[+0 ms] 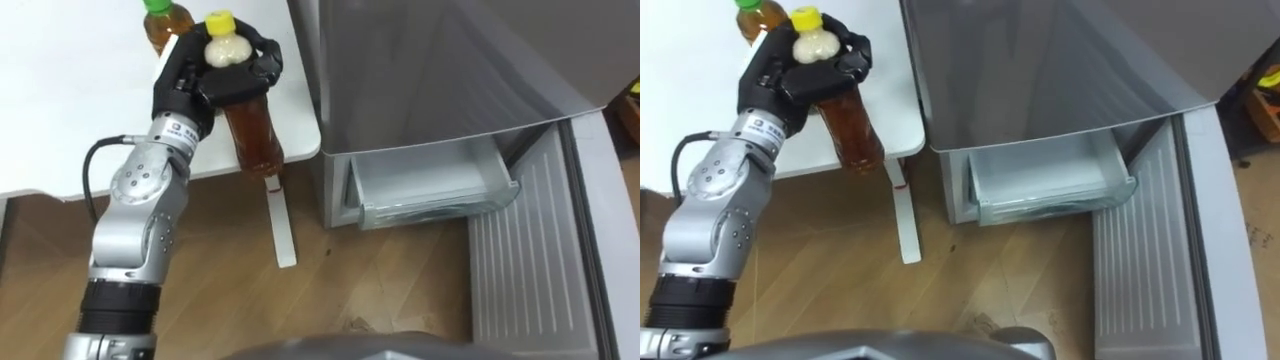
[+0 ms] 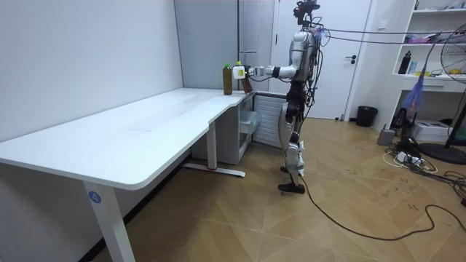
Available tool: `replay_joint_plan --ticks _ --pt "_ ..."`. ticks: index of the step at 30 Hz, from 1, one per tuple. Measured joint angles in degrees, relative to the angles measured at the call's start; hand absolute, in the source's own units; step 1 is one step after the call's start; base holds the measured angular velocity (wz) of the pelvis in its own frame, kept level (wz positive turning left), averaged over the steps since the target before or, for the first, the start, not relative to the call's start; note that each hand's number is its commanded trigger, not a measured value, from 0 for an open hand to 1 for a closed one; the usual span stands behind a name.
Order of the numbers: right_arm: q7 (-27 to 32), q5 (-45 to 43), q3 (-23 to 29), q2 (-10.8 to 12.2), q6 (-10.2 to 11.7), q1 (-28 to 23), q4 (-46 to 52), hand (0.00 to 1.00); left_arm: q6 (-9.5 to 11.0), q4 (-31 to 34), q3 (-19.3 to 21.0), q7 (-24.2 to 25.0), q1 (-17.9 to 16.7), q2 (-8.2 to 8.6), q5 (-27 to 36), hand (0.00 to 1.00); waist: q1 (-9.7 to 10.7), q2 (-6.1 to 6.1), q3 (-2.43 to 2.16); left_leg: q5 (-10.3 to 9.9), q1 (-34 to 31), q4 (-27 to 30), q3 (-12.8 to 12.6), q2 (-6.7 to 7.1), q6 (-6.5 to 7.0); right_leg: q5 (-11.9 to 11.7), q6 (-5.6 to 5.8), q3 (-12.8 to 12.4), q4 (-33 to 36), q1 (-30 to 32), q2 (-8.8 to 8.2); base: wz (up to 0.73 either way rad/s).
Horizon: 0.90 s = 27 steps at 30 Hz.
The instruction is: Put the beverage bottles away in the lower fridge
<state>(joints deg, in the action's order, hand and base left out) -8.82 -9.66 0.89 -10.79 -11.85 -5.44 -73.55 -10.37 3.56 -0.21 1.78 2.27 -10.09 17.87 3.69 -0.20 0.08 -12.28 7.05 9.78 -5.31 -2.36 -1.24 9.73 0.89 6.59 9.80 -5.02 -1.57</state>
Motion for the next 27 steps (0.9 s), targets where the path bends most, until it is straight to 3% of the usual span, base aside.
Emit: replay_joint_plan --ticks 4,8,14,17,27 --pt "0.8 2.7 -1.1 0.0 0.5 1.5 -0.2 0.0 -0.5 3.6 -0.4 -0.4 -0.3 -0.01 0.0 1.0 -0.9 0.43 0.18 0.0 -0.5 0.0 1.1 0.05 0.0 0.0 -0.02 1.1 -0.3 -0.2 -0.07 0.15" --pt "2.7 3.1 -2.2 0.0 0.7 1.6 -0.2 0.0 -0.4 8.7 -0.7 -0.9 -3.5 0.0 0.5 1.0 -1.3 0.72 0.24 0.0 -0.4 0.0 1.7 0.07 -0.01 0.1 -0.09 1.6 -0.4 -0.6 -0.08 0.08" --pt "4.0 3.1 -2.5 0.0 2.1 1.6 -0.2 0.0 -0.5 8.8 -2.1 -0.9 -8.4 0.02 0.5 1.0 -1.5 0.55 0.5 0.0 -0.8 0.0 2.6 0.15 -0.02 0.1 -0.1 2.5 -1.1 -1.0 -0.12 0.07" --pt "4.4 3.3 -2.5 0.1 2.6 1.8 0.1 0.0 -0.5 8.7 -2.3 0.4 -9.2 0.04 0.5 1.0 -2.2 0.12 0.69 0.0 -1.8 0.4 3.0 0.19 -0.02 0.1 -0.11 2.9 -1.0 -0.3 -0.18 0.08" --pt "4.4 3.4 -4.3 -0.2 3.8 3.3 1.8 0.0 -0.3 5.9 -3.6 4.3 -10.0 0.07 0.6 1.0 -2.6 -0.38 0.63 0.0 -3.0 1.0 3.2 0.21 -0.02 0.1 -0.12 3.7 -1.0 0.2 -0.31 0.02"
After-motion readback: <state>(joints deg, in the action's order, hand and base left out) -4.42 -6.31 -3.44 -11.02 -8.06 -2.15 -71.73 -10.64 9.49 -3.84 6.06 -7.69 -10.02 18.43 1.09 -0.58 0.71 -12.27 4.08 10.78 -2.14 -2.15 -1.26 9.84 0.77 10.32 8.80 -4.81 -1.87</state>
